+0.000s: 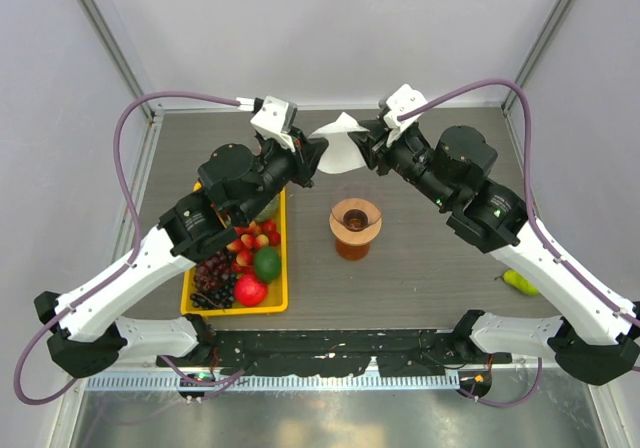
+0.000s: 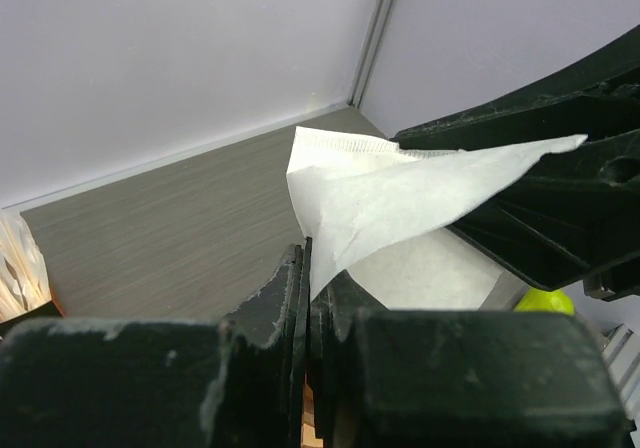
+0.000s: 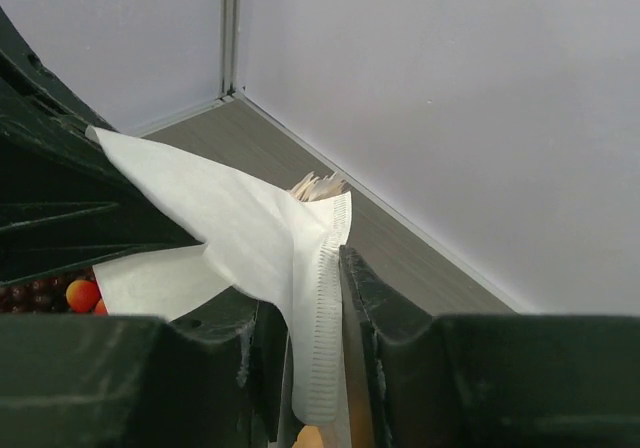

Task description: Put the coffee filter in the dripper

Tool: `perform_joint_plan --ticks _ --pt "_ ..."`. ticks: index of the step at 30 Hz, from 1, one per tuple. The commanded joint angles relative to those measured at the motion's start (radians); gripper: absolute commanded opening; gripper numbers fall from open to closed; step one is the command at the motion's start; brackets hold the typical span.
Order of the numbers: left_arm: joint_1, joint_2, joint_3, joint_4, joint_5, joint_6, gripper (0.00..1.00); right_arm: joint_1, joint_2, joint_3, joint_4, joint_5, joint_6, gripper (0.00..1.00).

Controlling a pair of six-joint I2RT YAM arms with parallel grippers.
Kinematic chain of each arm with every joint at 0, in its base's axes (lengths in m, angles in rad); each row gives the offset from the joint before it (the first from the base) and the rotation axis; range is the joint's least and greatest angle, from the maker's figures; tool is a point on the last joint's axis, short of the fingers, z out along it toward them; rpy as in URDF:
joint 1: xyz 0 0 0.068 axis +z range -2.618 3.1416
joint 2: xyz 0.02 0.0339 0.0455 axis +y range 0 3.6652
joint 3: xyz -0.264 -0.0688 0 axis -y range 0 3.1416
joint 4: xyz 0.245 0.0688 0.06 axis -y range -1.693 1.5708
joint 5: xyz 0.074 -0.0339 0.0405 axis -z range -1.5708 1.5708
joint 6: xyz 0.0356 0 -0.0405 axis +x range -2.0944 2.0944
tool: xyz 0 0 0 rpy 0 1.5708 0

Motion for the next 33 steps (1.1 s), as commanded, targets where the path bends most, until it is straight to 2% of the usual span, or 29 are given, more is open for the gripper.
perform_joint_plan --ticks 1,4,7,8,11,12,16,20,23,28,30,33 --pt "-0.01 0.002 0.04 0.023 -0.018 -0.008 0.11 0.007 -0.003 0.032 0.05 0.052 -0.012 0.28" --pt "-0.008 -0.001 0.039 0.025 -0.012 -0.002 0.29 0.007 -0.005 0.035 0.052 0.041 -0.01 0.2" --pt "-0.01 -0.021 0.039 0.011 0.051 0.041 0.56 0.007 -0.014 0.033 0.046 0.023 -0.024 0.17" --pt "-0.005 -0.036 0.039 -0.003 0.103 0.067 0.64 0.007 -0.023 0.029 0.041 0.006 -0.03 0.15" --pt "0.043 -0.099 0.037 -0.101 0.317 0.13 0.97 0.007 -0.078 -0.008 0.038 -0.049 -0.085 0.1" --pt "0.077 -0.13 0.02 -0.116 0.414 0.134 0.99 0.007 -0.095 -0.028 0.038 -0.078 -0.098 0.09" --pt "0.312 -0.276 -0.075 -0.117 0.937 0.192 0.99 0.005 -0.179 -0.07 -0.026 -0.247 -0.173 0.06" --pt "0.392 -0.314 -0.043 -0.317 1.14 0.393 0.9 0.005 -0.25 -0.103 -0.126 -0.459 -0.272 0.05" --pt "0.392 -0.29 -0.014 -0.39 1.212 0.464 0.8 0.007 -0.284 -0.111 -0.186 -0.589 -0.37 0.05" --pt "0.387 -0.183 0.088 -0.403 1.293 0.377 0.56 0.013 -0.253 -0.035 -0.345 -0.721 -0.483 0.05" --pt "0.361 -0.152 0.124 -0.402 1.283 0.317 0.52 0.019 -0.226 0.002 -0.399 -0.74 -0.499 0.05" --pt "0.291 -0.129 0.146 -0.397 1.235 0.256 0.52 0.025 -0.213 0.012 -0.41 -0.744 -0.5 0.05"
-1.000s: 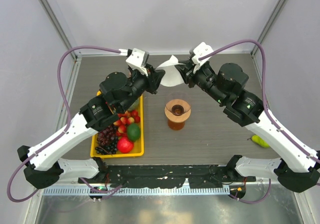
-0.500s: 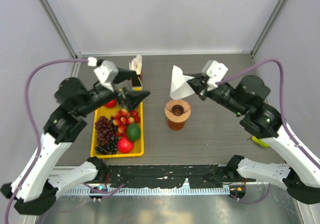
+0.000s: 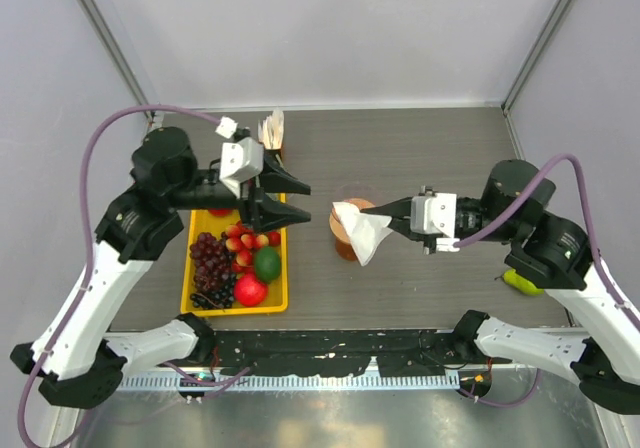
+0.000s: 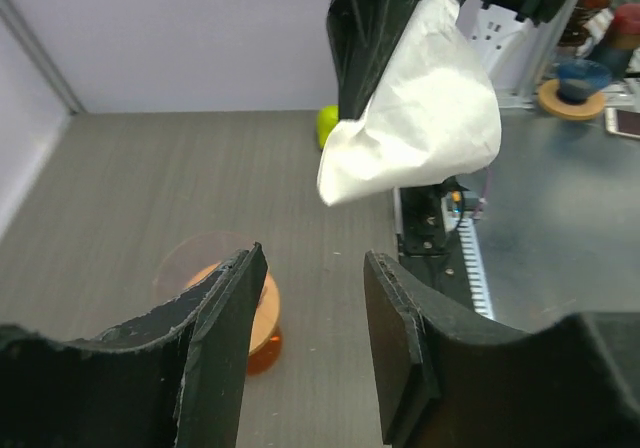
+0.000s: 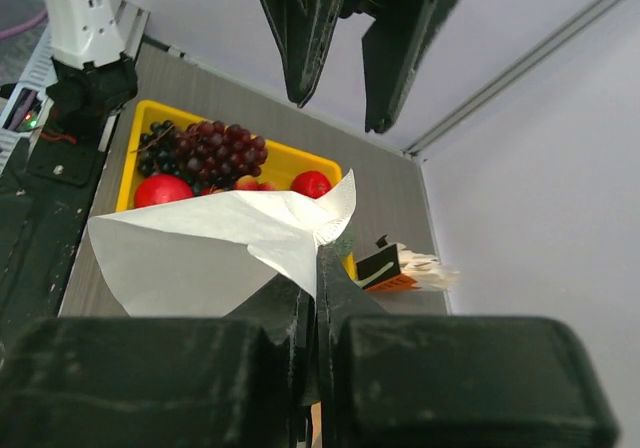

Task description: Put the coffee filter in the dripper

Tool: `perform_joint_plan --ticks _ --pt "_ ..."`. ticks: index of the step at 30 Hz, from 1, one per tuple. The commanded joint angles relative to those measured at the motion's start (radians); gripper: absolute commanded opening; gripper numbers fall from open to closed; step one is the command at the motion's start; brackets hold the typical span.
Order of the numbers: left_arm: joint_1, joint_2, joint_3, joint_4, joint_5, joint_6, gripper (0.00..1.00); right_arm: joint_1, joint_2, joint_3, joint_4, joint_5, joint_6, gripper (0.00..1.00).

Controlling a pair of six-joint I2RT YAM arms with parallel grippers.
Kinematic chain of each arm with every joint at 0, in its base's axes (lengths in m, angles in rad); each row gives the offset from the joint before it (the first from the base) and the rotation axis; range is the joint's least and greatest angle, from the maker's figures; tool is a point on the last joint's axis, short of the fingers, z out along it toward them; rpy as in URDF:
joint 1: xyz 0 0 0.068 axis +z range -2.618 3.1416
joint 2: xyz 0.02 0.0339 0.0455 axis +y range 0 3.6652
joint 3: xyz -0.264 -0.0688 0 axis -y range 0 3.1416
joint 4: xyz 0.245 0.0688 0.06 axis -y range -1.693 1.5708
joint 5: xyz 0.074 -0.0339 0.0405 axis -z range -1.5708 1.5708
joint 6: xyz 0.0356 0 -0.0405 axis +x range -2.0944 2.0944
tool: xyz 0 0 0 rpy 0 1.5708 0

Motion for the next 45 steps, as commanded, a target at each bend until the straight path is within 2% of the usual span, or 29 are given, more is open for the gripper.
perform_joint_plan --ticks 1,4,7,20,22,28,29,31,33,34,37,38,40,42,45 --pt "-0.091 0.029 0.048 -0.022 -0.014 -0.108 0.53 0.013 0.026 0.042 -0.072 -0.074 -0.057 0.06" --pt "-0.121 0.043 0.038 0.015 -0.038 -0.194 0.53 0.024 0.028 0.044 -0.089 -0.08 -0.072 0.06" --pt "-0.131 0.055 0.03 0.044 -0.051 -0.217 0.51 0.036 0.029 0.044 -0.092 -0.083 -0.077 0.07" --pt "-0.187 0.104 0.047 0.014 -0.058 -0.156 0.5 0.056 0.04 0.054 -0.094 -0.078 -0.091 0.09" --pt "-0.193 0.11 0.044 0.008 -0.063 -0.15 0.48 0.061 0.042 0.057 -0.092 -0.08 -0.089 0.09" --pt "-0.194 0.113 0.036 -0.005 -0.066 -0.153 0.33 0.062 0.036 0.062 -0.095 -0.08 -0.094 0.09" --pt "-0.194 0.112 0.033 -0.005 -0.063 -0.151 0.27 0.062 0.034 0.062 -0.095 -0.078 -0.095 0.09" --pt "-0.196 0.107 0.024 -0.003 -0.051 -0.154 0.03 0.064 0.033 0.061 -0.097 -0.075 -0.098 0.09" --pt "-0.193 0.101 0.013 0.004 -0.043 -0.171 0.0 0.062 0.025 0.059 -0.094 -0.065 -0.102 0.12" --pt "-0.19 0.1 0.007 0.011 -0.038 -0.186 0.0 0.062 0.02 0.061 -0.091 -0.054 -0.099 0.19" --pt "-0.17 0.101 -0.011 0.021 -0.015 -0.241 0.0 0.062 0.005 0.065 -0.091 -0.029 -0.089 0.29" --pt "-0.161 0.103 -0.022 0.03 -0.003 -0.264 0.0 0.062 -0.006 0.065 -0.091 -0.016 -0.088 0.4" --pt "-0.147 0.104 -0.033 0.037 0.002 -0.295 0.0 0.064 -0.02 0.065 -0.092 0.0 -0.091 0.49" --pt "-0.141 0.109 -0.039 0.047 0.012 -0.327 0.0 0.064 -0.032 0.067 -0.097 0.007 -0.097 0.53" --pt "-0.138 0.119 -0.044 0.058 0.011 -0.367 0.0 0.062 -0.035 0.074 -0.097 0.011 -0.106 0.53"
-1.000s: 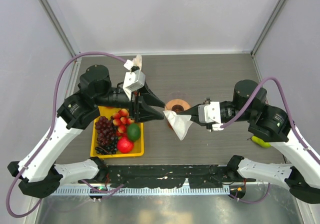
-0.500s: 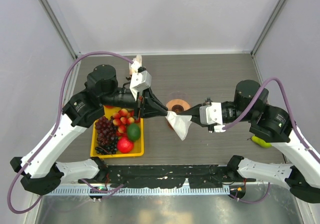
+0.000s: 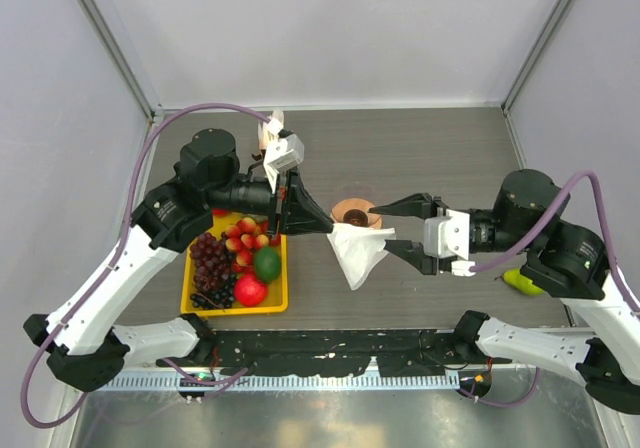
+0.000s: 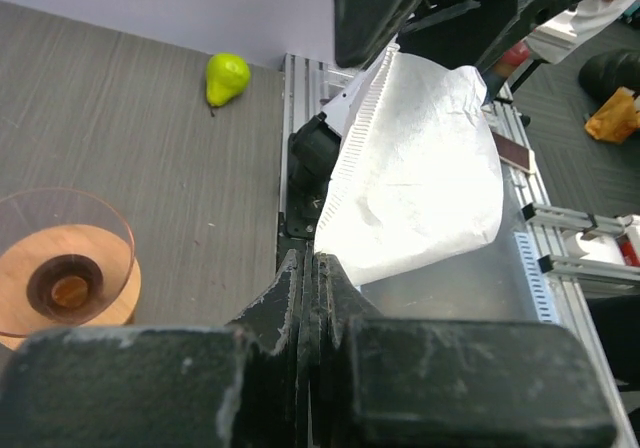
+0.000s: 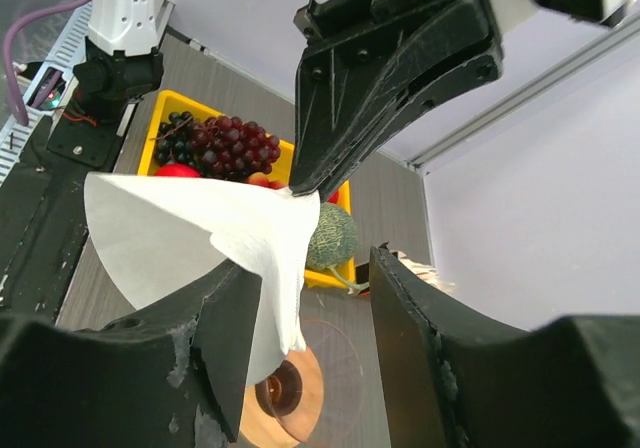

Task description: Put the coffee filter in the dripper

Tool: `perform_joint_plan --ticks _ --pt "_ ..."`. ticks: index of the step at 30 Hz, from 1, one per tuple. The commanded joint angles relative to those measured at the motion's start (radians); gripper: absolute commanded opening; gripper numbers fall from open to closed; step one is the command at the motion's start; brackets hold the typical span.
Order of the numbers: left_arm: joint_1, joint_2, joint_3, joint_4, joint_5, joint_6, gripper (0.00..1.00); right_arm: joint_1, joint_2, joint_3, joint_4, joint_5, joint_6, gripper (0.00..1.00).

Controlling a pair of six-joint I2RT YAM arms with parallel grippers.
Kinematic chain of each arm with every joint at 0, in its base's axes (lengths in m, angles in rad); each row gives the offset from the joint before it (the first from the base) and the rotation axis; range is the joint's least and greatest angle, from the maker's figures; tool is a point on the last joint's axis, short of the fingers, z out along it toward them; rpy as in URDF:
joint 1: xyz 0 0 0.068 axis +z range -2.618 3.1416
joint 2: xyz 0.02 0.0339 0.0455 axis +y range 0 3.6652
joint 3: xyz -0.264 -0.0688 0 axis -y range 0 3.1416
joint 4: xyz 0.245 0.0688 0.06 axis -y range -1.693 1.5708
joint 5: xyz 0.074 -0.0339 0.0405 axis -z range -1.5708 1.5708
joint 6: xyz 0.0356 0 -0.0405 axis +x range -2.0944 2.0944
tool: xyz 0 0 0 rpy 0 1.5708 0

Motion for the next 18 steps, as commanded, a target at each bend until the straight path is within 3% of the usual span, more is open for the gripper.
perform_joint_plan --ticks 1,5,7,12,18 --pt "0.011 0.003 -0.007 0.063 0.035 -0.101 0.0 0.005 -0.013 0.049 0.011 0.023 -0.018 0.52" --pt "0.039 0.02 -0.027 0.125 0.057 -0.201 0.0 0.007 -0.001 0.06 -0.01 0.014 -0.051 0.49" --pt "0.054 0.023 -0.036 0.152 0.069 -0.243 0.0 0.007 0.005 0.066 -0.018 0.007 -0.073 0.41" --pt "0.08 0.002 -0.079 0.22 0.12 -0.293 0.0 0.008 0.008 0.069 -0.023 0.017 -0.084 0.07" --pt "0.099 -0.019 -0.139 0.248 0.164 -0.284 0.0 0.007 -0.015 0.053 -0.001 0.046 -0.076 0.05"
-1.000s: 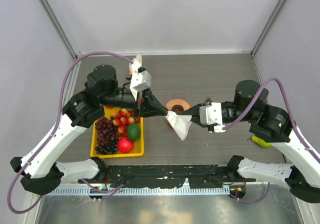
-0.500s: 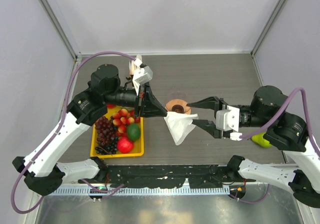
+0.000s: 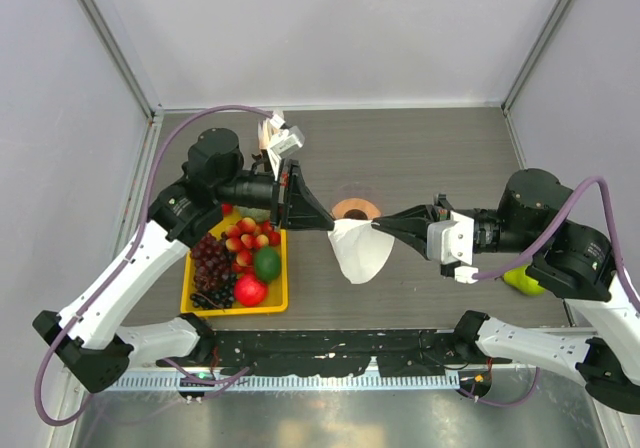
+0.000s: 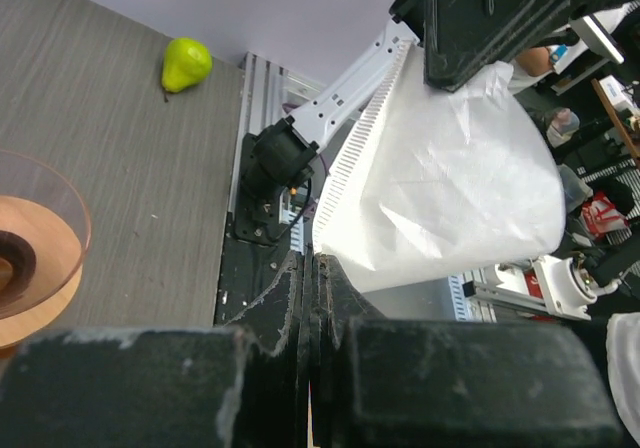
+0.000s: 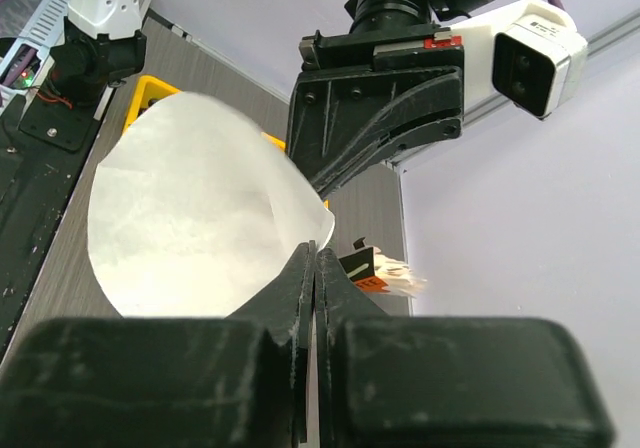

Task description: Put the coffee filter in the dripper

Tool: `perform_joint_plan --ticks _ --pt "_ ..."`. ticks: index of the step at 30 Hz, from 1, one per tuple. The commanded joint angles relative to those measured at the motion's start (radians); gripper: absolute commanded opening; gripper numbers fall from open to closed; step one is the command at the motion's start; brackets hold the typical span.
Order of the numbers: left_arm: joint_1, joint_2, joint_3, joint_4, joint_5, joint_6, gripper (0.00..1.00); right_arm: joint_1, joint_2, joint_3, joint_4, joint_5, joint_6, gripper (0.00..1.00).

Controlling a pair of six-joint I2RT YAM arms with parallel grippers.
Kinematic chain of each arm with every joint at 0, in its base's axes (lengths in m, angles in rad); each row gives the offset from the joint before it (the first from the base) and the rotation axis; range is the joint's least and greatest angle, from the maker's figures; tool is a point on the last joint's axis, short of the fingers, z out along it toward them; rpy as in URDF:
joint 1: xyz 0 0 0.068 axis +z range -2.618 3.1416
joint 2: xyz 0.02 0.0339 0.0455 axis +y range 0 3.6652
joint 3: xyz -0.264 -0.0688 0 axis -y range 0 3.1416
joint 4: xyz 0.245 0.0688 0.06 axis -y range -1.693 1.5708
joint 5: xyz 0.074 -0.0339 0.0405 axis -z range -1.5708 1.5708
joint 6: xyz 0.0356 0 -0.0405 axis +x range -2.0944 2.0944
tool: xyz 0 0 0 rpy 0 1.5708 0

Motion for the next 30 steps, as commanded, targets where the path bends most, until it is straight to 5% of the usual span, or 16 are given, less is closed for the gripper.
perform_joint_plan --ticks 1,13,14,16,20,30 --pt "0.022 -0.04 -0.035 0.082 0.072 -0.022 0.0 0.006 -0.022 0.012 0.049 0.034 0.001 0.05" --pt "0.076 -0.07 -0.096 0.252 0.12 -0.151 0.0 0.007 -0.051 -0.036 0.078 0.044 0.033 0.05" --pt "0.076 -0.07 -0.095 0.261 0.123 -0.16 0.0 0.006 -0.047 -0.039 0.089 0.052 0.053 0.09" --pt "0.076 -0.069 -0.087 0.281 0.135 -0.177 0.0 0.006 -0.04 -0.043 0.1 0.064 0.074 0.41" --pt "0.076 -0.072 -0.092 0.321 0.153 -0.203 0.0 0.006 -0.047 -0.072 0.135 0.086 0.081 0.58" --pt "0.058 -0.069 -0.105 0.361 0.187 -0.247 0.0 0.009 -0.037 -0.091 0.16 0.077 0.034 0.56"
